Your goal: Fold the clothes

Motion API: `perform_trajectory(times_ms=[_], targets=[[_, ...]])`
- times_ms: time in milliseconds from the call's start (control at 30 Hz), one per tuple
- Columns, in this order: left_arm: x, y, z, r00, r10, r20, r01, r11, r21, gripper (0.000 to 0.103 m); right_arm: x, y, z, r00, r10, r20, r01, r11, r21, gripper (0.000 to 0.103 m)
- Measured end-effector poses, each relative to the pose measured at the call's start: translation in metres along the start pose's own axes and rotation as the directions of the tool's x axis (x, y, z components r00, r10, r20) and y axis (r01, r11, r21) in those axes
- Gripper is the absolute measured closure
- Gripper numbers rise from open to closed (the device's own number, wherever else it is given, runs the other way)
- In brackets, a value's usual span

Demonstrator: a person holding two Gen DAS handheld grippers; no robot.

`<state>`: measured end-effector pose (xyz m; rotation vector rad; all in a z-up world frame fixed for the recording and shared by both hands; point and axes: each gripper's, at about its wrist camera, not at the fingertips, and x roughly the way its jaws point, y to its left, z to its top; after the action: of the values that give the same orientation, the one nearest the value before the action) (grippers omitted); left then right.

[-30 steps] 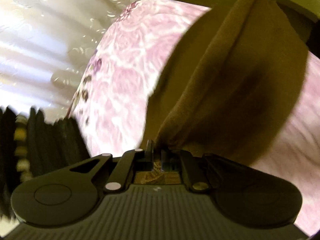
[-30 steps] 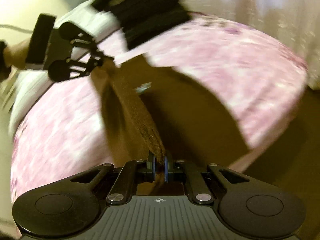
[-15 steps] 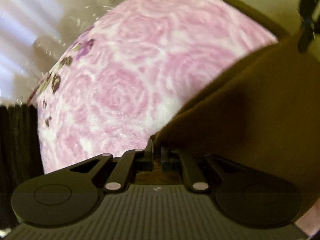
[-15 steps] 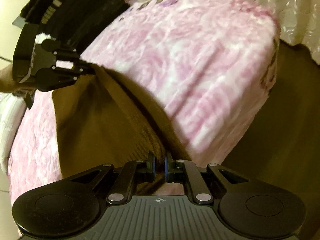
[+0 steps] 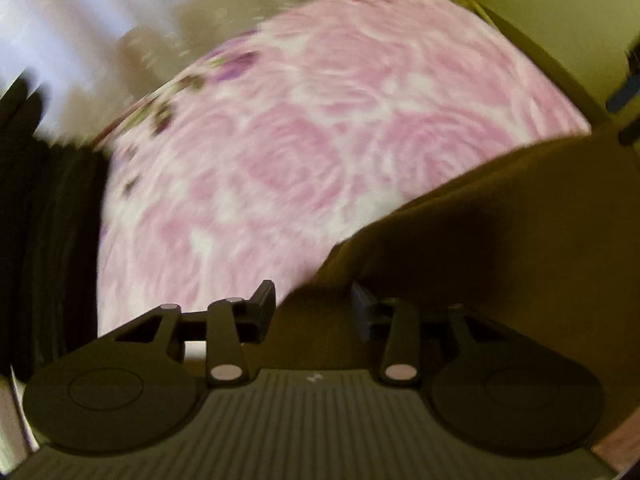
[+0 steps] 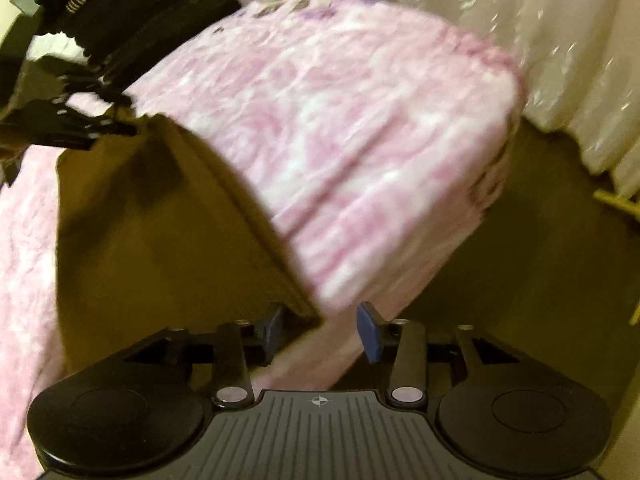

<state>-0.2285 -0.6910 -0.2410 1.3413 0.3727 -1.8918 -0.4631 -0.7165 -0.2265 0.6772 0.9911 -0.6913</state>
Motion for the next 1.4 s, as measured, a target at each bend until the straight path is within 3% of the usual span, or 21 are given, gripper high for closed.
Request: perform_trajectory(times_ms=[100, 300, 367, 500, 667, 933, 1067, 1167, 1233, 1267, 1333, 1367, 1400], targets=[[-0.027, -0.010, -0.021, 1.000, -0.013, 0.014, 0.015, 0.986, -0.164, 0.064, -0.012, 0.005, 0.005, 0.999, 0.024, 0.034, -0.024, 0.999, -0.023, 0.061], [-0.038, -0.070, -0.059, 0.997, -0.074, -0.014, 0.065, 0.944, -0.324, 0.064, 0.022, 0.024, 0.020, 0.994, 0.105, 0.002, -0.104, 0.990, -0.096, 0.061], [-0.032, -0.087, -0.071, 0.995, -0.096, -0.032, 0.078, 0.924, -0.374, 0.064, 0.038, 0.019, 0.025, 0.997, 0.081, -0.009, -0.081, 0.992, -0.101, 0.061], [-0.028, -0.103, -0.089, 0.997, -0.057, -0.057, 0.027, 0.903, -0.428, 0.064, 0.042, 0.009, 0.036, 0.998, 0.067, -0.013, -0.068, 0.990, -0.121, 0.061], [-0.057, -0.113, -0.107, 0.998, -0.006, -0.055, -0.021, 0.874, -0.485, 0.061, 0.023, 0.020, 0.042, 0.999, 0.052, -0.016, -0.054, 0.978, -0.203, 0.061], [-0.103, -0.089, -0.154, 0.988, 0.087, -0.127, -0.150, 0.733, -0.664, 0.057, 0.015, 0.068, 0.075, 0.986, 0.165, -0.036, -0.168, 0.934, -0.316, 0.061], [-0.123, -0.067, -0.178, 0.979, 0.128, -0.161, -0.205, 0.638, -0.742, 0.055, 0.031, 0.111, 0.097, 0.976, 0.204, -0.077, -0.217, 0.866, -0.450, 0.061], [-0.135, -0.057, -0.195, 0.979, 0.151, -0.139, -0.202, 0.582, -0.788, 0.053, 0.043, 0.149, 0.114, 0.976, 0.192, -0.106, -0.219, 0.805, -0.552, 0.060], [-0.140, -0.050, -0.205, 0.979, 0.164, -0.118, -0.189, 0.542, -0.819, 0.052, 0.046, 0.171, 0.123, 0.977, 0.181, -0.109, -0.210, 0.772, -0.599, 0.043], [-0.140, -0.047, -0.210, 0.981, 0.165, -0.103, -0.176, 0.523, -0.834, 0.052, 0.045, 0.181, 0.127, 0.978, 0.178, -0.106, -0.205, 0.761, -0.615, 0.022], [-0.139, -0.042, -0.216, 0.982, 0.173, -0.076, -0.153, 0.494, -0.856, 0.052, 0.041, 0.199, 0.134, 0.980, 0.175, -0.094, -0.194, 0.745, -0.638, 0.019], [-0.137, -0.043, -0.215, 0.981, 0.180, -0.066, -0.148, 0.494, -0.857, 0.052, 0.042, 0.204, 0.135, 0.980, 0.169, -0.102, -0.195, 0.743, -0.641, 0.019], [-0.137, -0.046, -0.213, 0.980, 0.191, -0.054, -0.147, 0.512, -0.846, 0.052, 0.044, 0.209, 0.137, 0.980, 0.164, -0.109, -0.195, 0.740, -0.644, 0.019]])
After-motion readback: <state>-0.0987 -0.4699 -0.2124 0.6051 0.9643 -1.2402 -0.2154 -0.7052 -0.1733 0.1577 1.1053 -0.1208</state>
